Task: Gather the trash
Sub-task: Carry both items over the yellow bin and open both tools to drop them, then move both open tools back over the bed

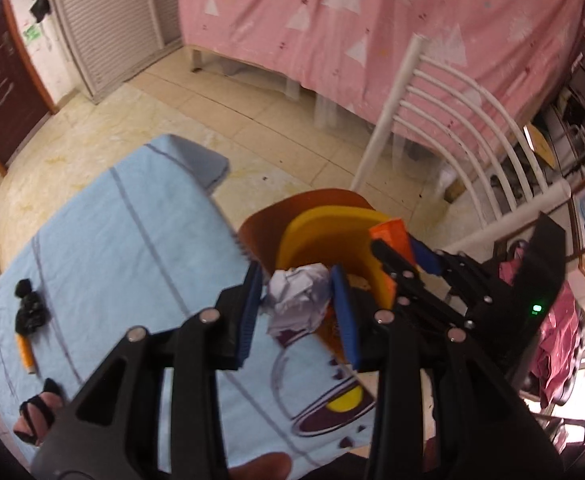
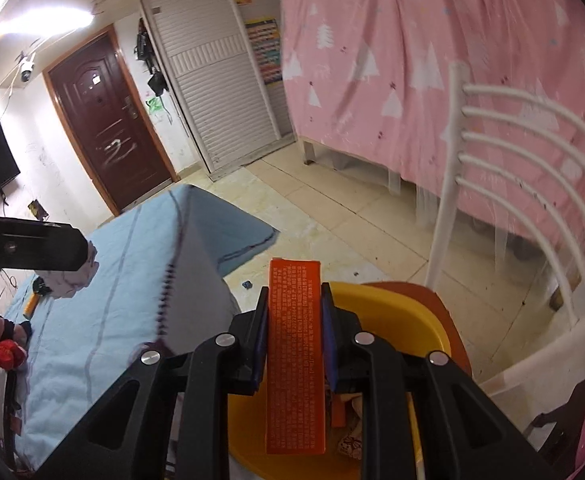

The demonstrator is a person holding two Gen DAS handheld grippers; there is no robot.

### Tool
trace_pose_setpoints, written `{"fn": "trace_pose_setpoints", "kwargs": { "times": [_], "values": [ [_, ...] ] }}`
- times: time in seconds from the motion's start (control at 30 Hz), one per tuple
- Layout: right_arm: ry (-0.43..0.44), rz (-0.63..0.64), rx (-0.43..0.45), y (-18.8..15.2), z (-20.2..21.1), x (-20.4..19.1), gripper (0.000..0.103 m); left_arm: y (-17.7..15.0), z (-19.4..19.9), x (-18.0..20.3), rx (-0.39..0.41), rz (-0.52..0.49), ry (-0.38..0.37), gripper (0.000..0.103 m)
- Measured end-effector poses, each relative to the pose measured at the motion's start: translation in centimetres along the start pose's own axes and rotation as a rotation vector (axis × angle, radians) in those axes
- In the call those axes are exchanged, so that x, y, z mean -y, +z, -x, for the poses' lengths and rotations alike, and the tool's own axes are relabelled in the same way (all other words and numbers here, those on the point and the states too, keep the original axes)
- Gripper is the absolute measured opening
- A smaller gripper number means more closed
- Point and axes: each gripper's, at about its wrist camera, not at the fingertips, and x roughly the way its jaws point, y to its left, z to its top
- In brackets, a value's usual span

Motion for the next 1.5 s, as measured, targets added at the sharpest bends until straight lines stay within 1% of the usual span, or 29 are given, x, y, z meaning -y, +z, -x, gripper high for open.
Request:
{"fn": "trace_pose_setpoints", "kwargs": {
  "times": [0.17, 0.2, 0.23, 0.27, 0.33, 0.53, 0.63, 0.73, 0.83, 0.93, 1.07, 1.23, 1.5],
  "values": [
    [-0.001, -0.041, -0.013, -0.7, -0.8, 2.2, 0.018, 0.6, -1.8, 2.8, -0.028, -0.027, 0.004, 0.035],
    [0.002, -0.049, -0.014, -0.7, -0.9, 2.5, 0.022, 0.7, -2.1, 3.2, -0.033, -0.029, 0.008, 0.036],
    [0.006, -0.054, -0.016, -0.8, -1.0, 2.7, 0.026, 0.8, -2.3, 3.5, -0.035, -0.03, 0.012, 0.042],
    [0.009, -0.06, -0.017, -0.9, -1.0, 3.1, 0.029, 0.9, -2.5, 3.7, -0.037, -0.033, 0.016, 0.046],
    [0.009, -0.07, -0.014, -1.1, -1.0, 3.6, 0.035, 0.9, -2.7, 4.0, -0.043, -0.032, 0.014, 0.047],
    [0.016, -0.088, -0.004, -0.8, -0.9, 4.0, 0.038, 0.8, -2.3, 4.0, -0.034, -0.038, 0.022, 0.047],
    [0.02, -0.079, -0.002, -0.6, -0.8, 3.6, 0.038, 0.8, -1.7, 3.2, -0.025, -0.024, 0.024, 0.047],
    [0.029, -0.055, 0.006, -0.2, -0.4, 2.4, 0.038, 0.7, -1.0, 2.2, -0.013, -0.006, 0.025, 0.047],
    [0.04, -0.043, 0.013, 0.5, -0.2, 1.5, 0.038, 0.5, -0.3, 0.7, -0.003, 0.015, 0.039, 0.047],
    [0.053, -0.018, 0.017, 1.2, -0.1, -0.2, 0.038, 0.1, 0.7, -1.6, 0.011, 0.046, 0.056, 0.047],
    [0.082, 0.034, 0.017, 2.4, -0.3, -3.4, 0.038, -0.6, 2.2, -5.0, 0.037, 0.093, 0.086, 0.047],
    [0.121, 0.102, 0.003, 3.4, -1.1, -7.8, 0.039, -2.3, 4.7, -11.4, 0.061, 0.185, 0.139, 0.047],
    [0.18, 0.23, -0.025, 4.6, -2.2, -16.3, 0.039, -5.8, 8.0, -21.3, 0.089, 0.326, 0.205, 0.047]
  ]
}}
